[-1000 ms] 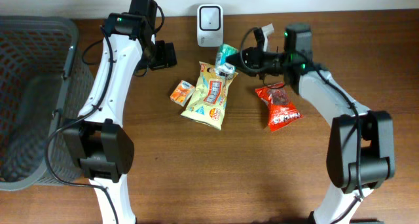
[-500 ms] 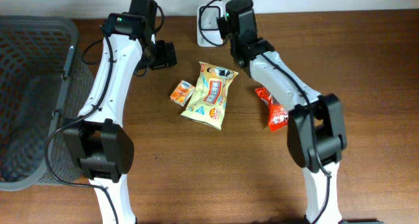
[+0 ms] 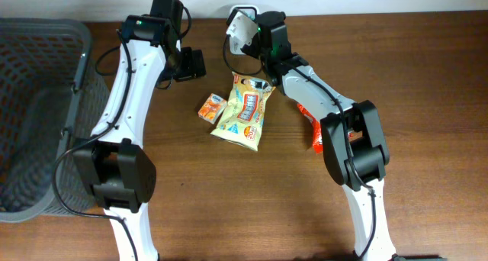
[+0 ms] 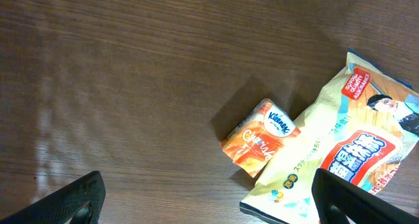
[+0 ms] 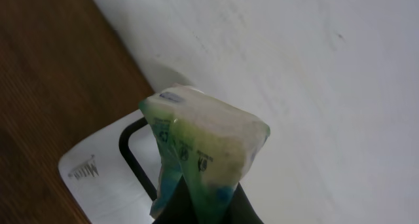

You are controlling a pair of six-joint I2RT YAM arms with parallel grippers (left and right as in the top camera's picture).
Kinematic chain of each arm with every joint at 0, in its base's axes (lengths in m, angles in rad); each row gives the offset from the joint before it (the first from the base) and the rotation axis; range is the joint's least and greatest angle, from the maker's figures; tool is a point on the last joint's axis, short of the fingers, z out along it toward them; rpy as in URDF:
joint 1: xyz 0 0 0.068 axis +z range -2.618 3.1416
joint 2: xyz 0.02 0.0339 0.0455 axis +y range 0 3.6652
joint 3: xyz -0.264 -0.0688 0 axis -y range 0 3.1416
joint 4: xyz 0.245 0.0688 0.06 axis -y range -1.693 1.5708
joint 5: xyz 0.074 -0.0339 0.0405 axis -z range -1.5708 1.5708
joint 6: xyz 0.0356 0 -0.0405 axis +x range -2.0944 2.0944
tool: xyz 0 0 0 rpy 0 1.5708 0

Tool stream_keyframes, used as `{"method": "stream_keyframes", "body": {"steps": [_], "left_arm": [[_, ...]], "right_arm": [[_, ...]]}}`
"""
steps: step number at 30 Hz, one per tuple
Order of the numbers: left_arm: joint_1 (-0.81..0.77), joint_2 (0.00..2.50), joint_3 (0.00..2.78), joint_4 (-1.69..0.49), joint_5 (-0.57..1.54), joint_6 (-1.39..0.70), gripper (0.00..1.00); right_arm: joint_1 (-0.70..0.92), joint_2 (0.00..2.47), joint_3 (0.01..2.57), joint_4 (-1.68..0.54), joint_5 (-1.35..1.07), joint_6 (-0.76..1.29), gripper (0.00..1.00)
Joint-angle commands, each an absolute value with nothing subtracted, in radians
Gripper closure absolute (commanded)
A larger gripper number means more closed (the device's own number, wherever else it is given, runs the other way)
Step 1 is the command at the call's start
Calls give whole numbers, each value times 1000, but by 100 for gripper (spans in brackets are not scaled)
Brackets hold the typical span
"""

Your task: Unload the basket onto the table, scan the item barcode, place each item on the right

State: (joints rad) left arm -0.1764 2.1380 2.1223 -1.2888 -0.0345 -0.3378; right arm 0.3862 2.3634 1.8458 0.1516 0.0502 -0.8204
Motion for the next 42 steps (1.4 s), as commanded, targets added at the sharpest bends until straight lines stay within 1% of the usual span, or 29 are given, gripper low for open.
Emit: {"method": "stream_keyframes", "body": {"steps": [1, 4, 7, 8, 9, 12, 13, 15, 16, 17, 18, 20, 21, 22, 23, 25, 26, 28, 29, 32, 33, 34, 35, 37, 41, 42], "left_arm": [[-174, 2148, 2125, -1287, -42, -348, 1], [-174, 2148, 2125, -1287, -42, -348, 1], [-174, 2148, 2125, -1287, -42, -348, 1], [-174, 2148, 2125, -1287, -42, -348, 1], [-174, 2148, 2125, -1287, -42, -348, 1], [-174, 2148, 2125, -1287, -42, -348, 1], [-174, 2148, 2125, -1287, -42, -348, 1], [-174, 2148, 2125, -1287, -42, -348, 1], [-174, 2148, 2125, -1287, -42, -348, 1], [-174, 2148, 2125, -1287, -42, -348, 1], [-174, 2148, 2125, -1287, -42, -348, 1], [-174, 2148, 2125, -1287, -42, -348, 1], [-174, 2148, 2125, -1287, -42, -348, 1], [-174, 2148, 2125, -1287, -42, -348, 1], [-174, 2148, 2125, -1287, -42, -348, 1], [-174, 2148, 2125, -1287, -42, -348, 1], [-174, 2148, 2125, -1287, -42, -348, 1], [-174, 2148, 2125, -1287, -42, -348, 1], [-174, 2148, 2125, -1287, -42, -348, 1], [-174, 2148, 2125, -1287, -42, -348, 1], [-174, 2148, 2125, -1287, -42, -348, 1], [-174, 2148, 2125, -1287, -42, -348, 1], [-174, 2148, 2125, -1287, -42, -348, 1], [-174, 2148, 2125, -1287, -42, -348, 1], [-174, 2148, 2125, -1287, -42, -348, 1], [-174, 2148, 2125, -1287, -42, -348, 1]], "right_arm": [[386, 2382, 1855, 197, 78, -885, 96], [392, 2382, 1855, 294, 90, -837, 96], [389, 2416, 1855, 313, 93, -821, 96], [384, 2439, 1855, 314, 112, -792, 96], [384, 2466, 1855, 314, 155, -694, 96], [384, 2475, 1855, 344, 180, -667, 96], [384, 2475, 1856, 365, 218, -656, 96], [384, 2464, 1860, 456, 411, -591, 96], [380, 2453, 1864, 461, 445, -572, 96], [373, 2433, 1870, 461, 487, -512, 96], [352, 2392, 1871, 448, 537, -386, 96], [290, 2299, 1871, 314, 539, -165, 96], [233, 2243, 1871, 186, 537, -26, 96], [196, 2217, 1871, 107, 535, 48, 96], [130, 2180, 1871, -39, 531, 151, 96], [-7, 2152, 1871, -317, 528, 276, 96], [-85, 2153, 1870, -458, 528, 327, 96], [-195, 2163, 1864, -632, 528, 347, 96], [-275, 2168, 1851, -712, 528, 350, 96], [-428, 2175, 1812, -777, 482, 350, 96], [-474, 2175, 1799, -781, 426, 350, 85], [-522, 2175, 1784, -783, 337, 350, 64], [-559, 2175, 1780, -791, 234, 349, 1], [-580, 2171, 1781, -806, 161, 349, 1], [-576, 2085, 1786, -841, 156, 349, 1], [-569, 2028, 1786, -846, 80, 349, 1]]}}
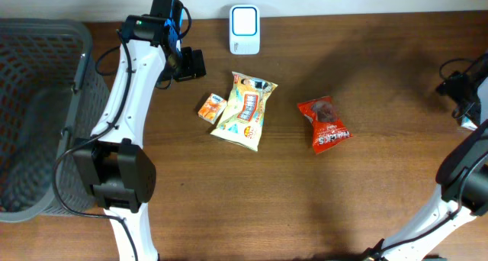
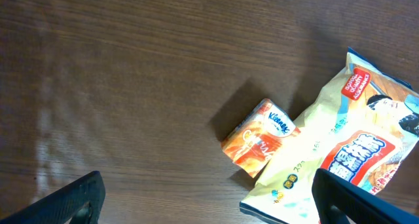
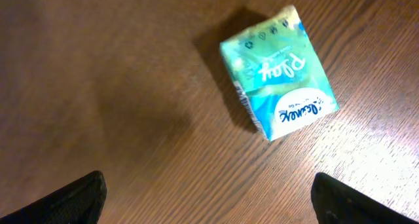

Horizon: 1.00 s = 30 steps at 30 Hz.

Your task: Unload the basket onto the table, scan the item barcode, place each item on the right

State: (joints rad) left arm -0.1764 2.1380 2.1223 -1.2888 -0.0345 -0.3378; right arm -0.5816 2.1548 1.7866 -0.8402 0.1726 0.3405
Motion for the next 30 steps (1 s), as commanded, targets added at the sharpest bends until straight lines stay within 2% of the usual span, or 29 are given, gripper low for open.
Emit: {"method": "stream_keyframes", "body": {"steps": [1, 4, 6, 9, 11, 12, 13, 14, 16, 17, 18, 19, 20, 22, 25, 27, 28, 30], "left_arm": [[-174, 2148, 2125, -1287, -42, -348, 1], [-174, 2148, 2125, -1287, -42, -348, 1], [-174, 2148, 2125, -1287, -42, -348, 1], [-174, 2148, 2125, -1287, -42, -348, 1], [-174, 2148, 2125, -1287, -42, -348, 1], [-174, 2148, 2125, -1287, -42, -348, 1], [-174, 2148, 2125, -1287, -42, -348, 1], [-174, 2148, 2125, -1287, -42, -348, 1], [-174, 2148, 2125, -1287, -42, -348, 1], [-174, 2148, 2125, -1287, -42, -348, 1], [-174, 2148, 2125, -1287, -42, -348, 1], [-174, 2148, 2125, -1287, -42, -348, 1], [-174, 2148, 2125, -1287, -42, -348, 1], [-174, 2148, 2125, -1287, -42, -348, 1], [-174, 2148, 2125, -1287, -42, -348, 1], [-174, 2148, 2125, -1287, -42, -348, 1], [-174, 2148, 2125, -1287, -42, -348, 1], [-174, 2148, 2125, -1287, -42, -348, 1]], "right_arm": [[-567, 1987, 1786, -845, -81, 350, 1], [-548, 1944, 1785, -862, -724, 349, 1], [-502, 1949, 1779, -934, -744, 336, 1], [-311, 1959, 1742, -1034, -698, 161, 1], [-164, 1961, 1696, -1042, -530, 162, 31], [-89, 1969, 1674, -1045, -447, 170, 41], [-47, 1972, 1656, -1044, -398, 193, 46], [28, 1972, 1605, -1040, -253, 284, 46], [80, 1972, 1544, -1026, -126, 366, 48], [97, 1972, 1504, -999, -116, 384, 56], [104, 1972, 1465, -972, -110, 405, 58], [104, 1972, 1422, -936, -83, 453, 67], [104, 1972, 1381, -900, -62, 496, 68], [105, 1972, 1294, -807, -120, 559, 79], [105, 1972, 1277, -794, -249, 555, 76], [105, 1972, 1277, -779, -316, 556, 61], [105, 1972, 1277, -761, -333, 556, 40], [105, 1972, 1277, -743, -328, 555, 34]]}}
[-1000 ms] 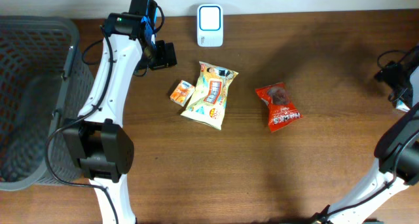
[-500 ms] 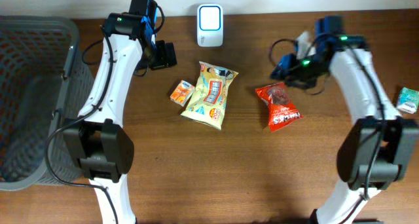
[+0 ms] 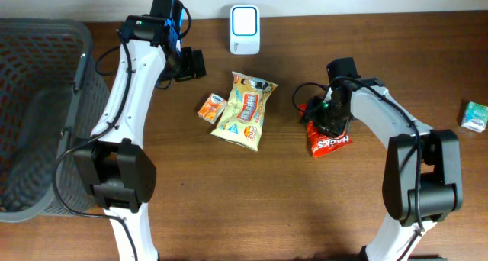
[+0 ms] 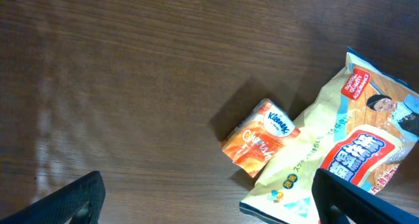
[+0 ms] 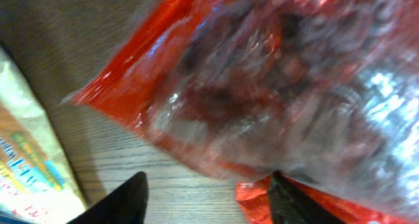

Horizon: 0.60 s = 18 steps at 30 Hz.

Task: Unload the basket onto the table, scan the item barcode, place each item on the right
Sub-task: 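Reach the right gripper down and grasp the red snack bag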

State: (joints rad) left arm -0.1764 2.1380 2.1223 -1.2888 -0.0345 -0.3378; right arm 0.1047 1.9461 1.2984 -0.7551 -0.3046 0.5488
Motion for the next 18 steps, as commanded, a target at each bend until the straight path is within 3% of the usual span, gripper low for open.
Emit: {"method": "stream_keyframes", "body": {"steps": [1, 9, 15, 18], "left_arm": [[-174, 2148, 2125, -1287, -42, -348, 1], [-174, 2148, 2125, -1287, -42, -348, 1], [-174, 2148, 2125, -1287, -42, -348, 1], [-174, 2148, 2125, -1287, -42, -348, 1]], "right_arm": [[104, 1972, 1277, -738, -326, 555, 33], [104, 1972, 1277, -732, -325, 520, 31], [104, 1963, 1292, -729, -341, 412, 19], [105, 1889, 1297, -751, -341, 403, 18]]}}
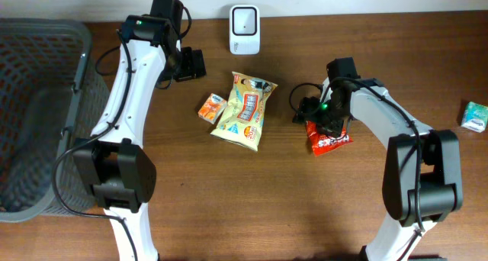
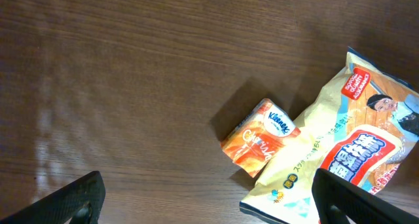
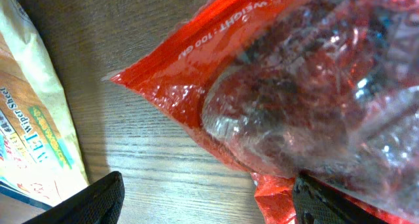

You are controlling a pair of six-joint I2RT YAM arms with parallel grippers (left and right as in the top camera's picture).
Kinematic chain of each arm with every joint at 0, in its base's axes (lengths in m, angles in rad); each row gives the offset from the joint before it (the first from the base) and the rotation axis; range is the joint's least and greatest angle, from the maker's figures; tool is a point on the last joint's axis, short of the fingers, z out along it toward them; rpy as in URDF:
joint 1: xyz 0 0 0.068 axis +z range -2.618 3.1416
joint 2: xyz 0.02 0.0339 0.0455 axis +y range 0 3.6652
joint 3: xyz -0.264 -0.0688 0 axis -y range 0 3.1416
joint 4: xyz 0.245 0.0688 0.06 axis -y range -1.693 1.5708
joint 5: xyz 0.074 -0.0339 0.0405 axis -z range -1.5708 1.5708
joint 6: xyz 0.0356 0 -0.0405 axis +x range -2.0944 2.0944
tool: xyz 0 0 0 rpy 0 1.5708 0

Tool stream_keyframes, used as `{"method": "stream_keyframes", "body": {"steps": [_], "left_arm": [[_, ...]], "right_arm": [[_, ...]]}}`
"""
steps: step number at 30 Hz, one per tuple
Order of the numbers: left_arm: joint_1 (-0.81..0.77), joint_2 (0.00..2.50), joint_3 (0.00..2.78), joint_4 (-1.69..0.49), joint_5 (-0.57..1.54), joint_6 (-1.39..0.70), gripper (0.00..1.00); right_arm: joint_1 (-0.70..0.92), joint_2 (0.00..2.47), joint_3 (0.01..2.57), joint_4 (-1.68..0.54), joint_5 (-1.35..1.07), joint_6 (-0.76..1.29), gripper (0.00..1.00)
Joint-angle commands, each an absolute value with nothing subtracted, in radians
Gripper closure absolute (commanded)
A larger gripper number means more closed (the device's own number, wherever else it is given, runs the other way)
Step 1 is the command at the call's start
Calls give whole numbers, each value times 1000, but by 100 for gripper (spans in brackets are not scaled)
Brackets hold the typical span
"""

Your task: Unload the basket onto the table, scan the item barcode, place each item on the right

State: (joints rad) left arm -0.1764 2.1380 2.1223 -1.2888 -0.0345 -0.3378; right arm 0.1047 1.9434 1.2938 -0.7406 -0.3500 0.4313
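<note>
A red snack packet lies right of centre and fills the right wrist view. My right gripper hangs low over its upper end, open: one finger is over bare wood, the other at the packet's edge. The white barcode scanner stands at the table's back edge. My left gripper hovers open over bare wood, left of an orange tissue pack, holding nothing.
A yellow snack bag lies mid-table with the orange tissue pack touching its left side. A green tissue pack lies at the far right edge. A grey mesh basket fills the left side.
My right gripper's fingers stand wider apart over the red packet, and the view of it has sharpened. The packet still lies on the table. The left arm has not moved.
My right gripper held a green tissue pack up beside the scanner. Then that pack lay at the table's far right with the gripper open above it. After that the gripper was down over the red packet, where it stays. The left arm stayed put throughout.
</note>
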Motion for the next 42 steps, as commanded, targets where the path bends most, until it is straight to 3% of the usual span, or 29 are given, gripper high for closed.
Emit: {"method": "stream_keyframes", "body": {"steps": [1, 28, 36, 42], "left_arm": [[-174, 2148, 2125, -1287, -42, -348, 1], [-174, 2148, 2125, -1287, -42, -348, 1], [-174, 2148, 2125, -1287, -42, -348, 1], [-174, 2148, 2125, -1287, -42, -348, 1]], "right_arm": [[105, 1874, 1297, -750, -341, 404, 18], [104, 1737, 1323, -815, -255, 347, 15], [104, 1533, 1330, -820, -218, 347, 15], [104, 1618, 1329, -837, 83, 348, 15]]}}
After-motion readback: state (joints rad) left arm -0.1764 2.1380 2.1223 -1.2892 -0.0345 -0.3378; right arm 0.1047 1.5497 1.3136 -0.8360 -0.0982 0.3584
